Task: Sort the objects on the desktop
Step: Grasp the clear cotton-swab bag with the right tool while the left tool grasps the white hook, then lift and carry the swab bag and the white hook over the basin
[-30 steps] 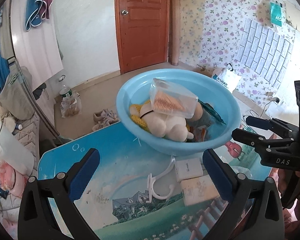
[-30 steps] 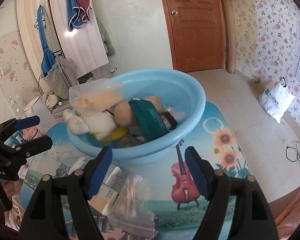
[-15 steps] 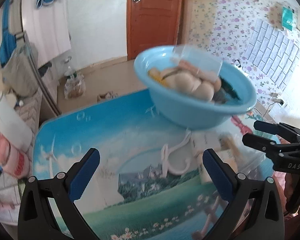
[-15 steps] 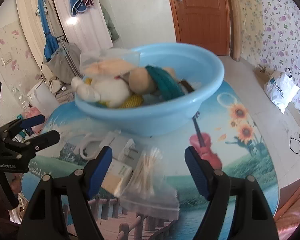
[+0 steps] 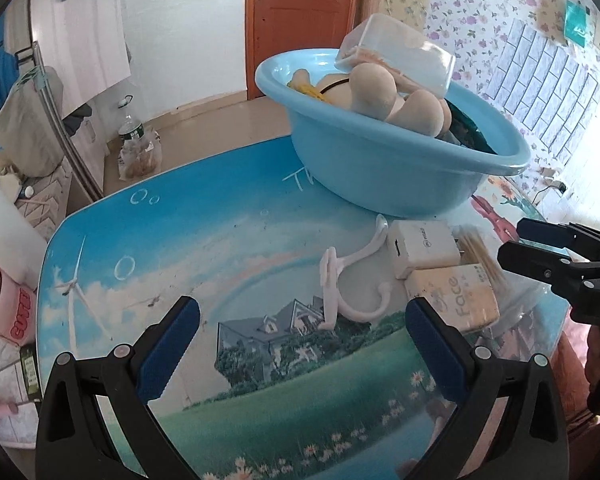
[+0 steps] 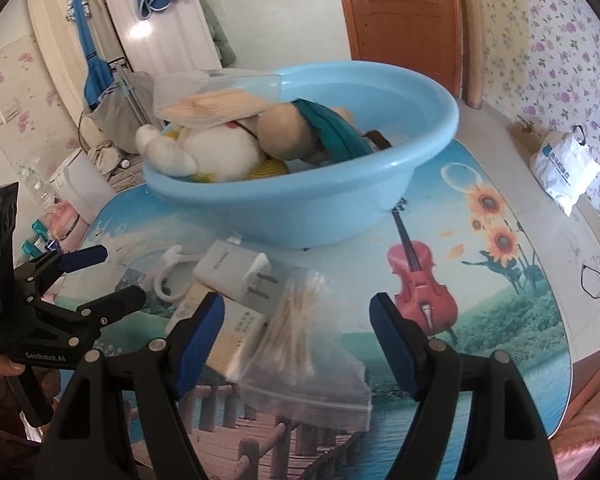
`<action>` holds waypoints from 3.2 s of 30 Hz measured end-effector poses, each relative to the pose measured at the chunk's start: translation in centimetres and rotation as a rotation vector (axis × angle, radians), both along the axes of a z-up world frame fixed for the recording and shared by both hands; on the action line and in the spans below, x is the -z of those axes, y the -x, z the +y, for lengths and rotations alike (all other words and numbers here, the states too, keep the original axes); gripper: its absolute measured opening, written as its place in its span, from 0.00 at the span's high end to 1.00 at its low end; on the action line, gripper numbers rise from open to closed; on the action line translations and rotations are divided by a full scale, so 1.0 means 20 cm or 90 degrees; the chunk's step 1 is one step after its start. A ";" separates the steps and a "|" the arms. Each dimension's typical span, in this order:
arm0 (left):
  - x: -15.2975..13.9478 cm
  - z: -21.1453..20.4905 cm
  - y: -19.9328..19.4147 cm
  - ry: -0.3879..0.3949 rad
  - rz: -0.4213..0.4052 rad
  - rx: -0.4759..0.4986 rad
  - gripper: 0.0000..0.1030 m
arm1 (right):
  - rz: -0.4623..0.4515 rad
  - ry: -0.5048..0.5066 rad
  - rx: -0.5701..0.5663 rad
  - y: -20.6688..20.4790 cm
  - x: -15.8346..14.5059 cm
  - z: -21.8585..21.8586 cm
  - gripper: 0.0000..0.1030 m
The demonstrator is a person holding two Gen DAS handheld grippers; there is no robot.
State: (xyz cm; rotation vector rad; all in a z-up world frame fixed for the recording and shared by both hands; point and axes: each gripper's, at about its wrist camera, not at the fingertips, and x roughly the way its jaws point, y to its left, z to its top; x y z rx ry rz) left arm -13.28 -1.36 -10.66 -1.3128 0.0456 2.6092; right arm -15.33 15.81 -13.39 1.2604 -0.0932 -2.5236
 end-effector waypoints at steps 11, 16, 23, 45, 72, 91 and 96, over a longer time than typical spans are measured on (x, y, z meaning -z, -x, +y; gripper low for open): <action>0.07 0.07 0.09 0.031 -0.021 0.033 0.43 | -0.017 -0.004 0.021 0.01 0.03 0.05 0.27; 0.09 0.07 0.10 0.010 -0.028 0.052 0.83 | -0.023 0.003 0.018 0.02 0.04 0.05 0.27; 0.07 0.00 0.08 0.010 -0.020 0.043 0.89 | -0.033 0.012 -0.015 0.02 0.06 0.00 0.40; 0.10 0.07 0.03 0.031 -0.032 0.062 0.21 | -0.015 0.000 0.044 0.06 0.05 0.22 0.69; 0.08 0.05 0.01 0.017 0.000 0.055 0.54 | -0.010 -0.058 0.008 0.04 0.11 0.16 0.46; -0.27 -0.10 -0.03 -0.029 0.109 -0.008 0.54 | 0.059 0.016 0.075 0.04 -0.11 0.42 0.74; -0.37 -0.09 -0.04 -0.027 0.151 -0.010 0.54 | 0.080 0.011 0.092 0.05 -0.17 0.46 0.75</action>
